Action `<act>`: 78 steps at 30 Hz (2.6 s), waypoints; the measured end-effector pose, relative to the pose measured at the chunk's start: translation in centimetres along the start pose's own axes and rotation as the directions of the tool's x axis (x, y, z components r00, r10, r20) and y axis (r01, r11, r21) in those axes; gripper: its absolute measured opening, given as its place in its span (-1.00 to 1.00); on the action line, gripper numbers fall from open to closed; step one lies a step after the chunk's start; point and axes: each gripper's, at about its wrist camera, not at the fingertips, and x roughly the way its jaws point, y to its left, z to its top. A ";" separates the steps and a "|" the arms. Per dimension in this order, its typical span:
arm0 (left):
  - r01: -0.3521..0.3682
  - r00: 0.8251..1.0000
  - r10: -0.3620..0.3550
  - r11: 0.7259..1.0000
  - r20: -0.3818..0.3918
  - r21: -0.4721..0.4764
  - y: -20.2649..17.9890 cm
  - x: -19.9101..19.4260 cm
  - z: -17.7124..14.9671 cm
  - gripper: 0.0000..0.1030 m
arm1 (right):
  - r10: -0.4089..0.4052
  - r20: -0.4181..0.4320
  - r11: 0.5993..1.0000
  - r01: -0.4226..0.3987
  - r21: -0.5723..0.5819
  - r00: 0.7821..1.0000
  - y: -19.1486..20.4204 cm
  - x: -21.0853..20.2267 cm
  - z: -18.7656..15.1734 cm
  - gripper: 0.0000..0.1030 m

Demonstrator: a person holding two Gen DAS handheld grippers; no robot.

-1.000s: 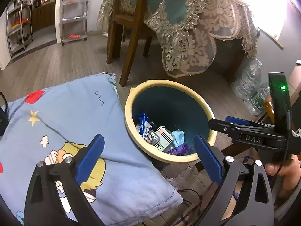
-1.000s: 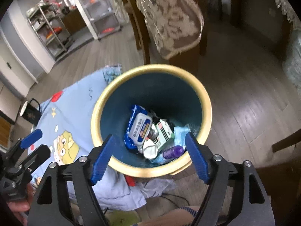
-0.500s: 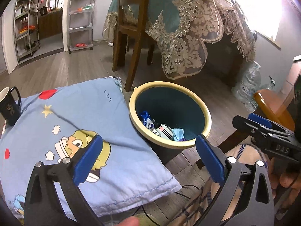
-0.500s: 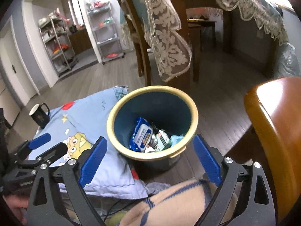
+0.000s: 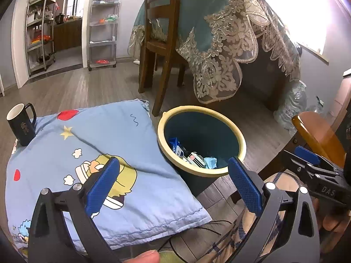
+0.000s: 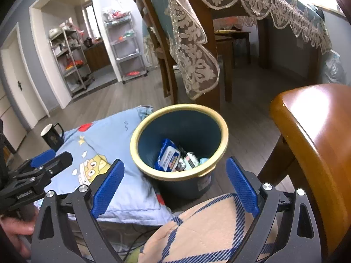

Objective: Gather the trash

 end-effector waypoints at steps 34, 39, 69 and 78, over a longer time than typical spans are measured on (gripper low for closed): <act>0.003 1.000 -0.004 1.000 0.030 0.018 -0.4 -0.3 0.0 0.88 | 0.000 -0.020 1.000 0.000 0.012 1.000 -0.2 0.7 -0.1 0.81; 0.004 1.000 -0.004 1.000 0.029 0.019 -0.4 -0.3 0.0 0.88 | 0.000 -0.021 1.000 0.000 0.013 1.000 -0.2 0.7 -0.1 0.81; 0.003 1.000 -0.003 1.000 0.025 0.028 -0.6 -0.2 -0.2 0.88 | 0.001 -0.022 1.000 -0.001 0.014 1.000 -0.1 0.7 -0.2 0.81; 0.006 1.000 -0.007 1.000 0.027 0.030 -0.6 -0.2 -0.4 0.88 | 0.001 -0.022 1.000 0.000 0.015 1.000 -0.2 0.7 -0.2 0.81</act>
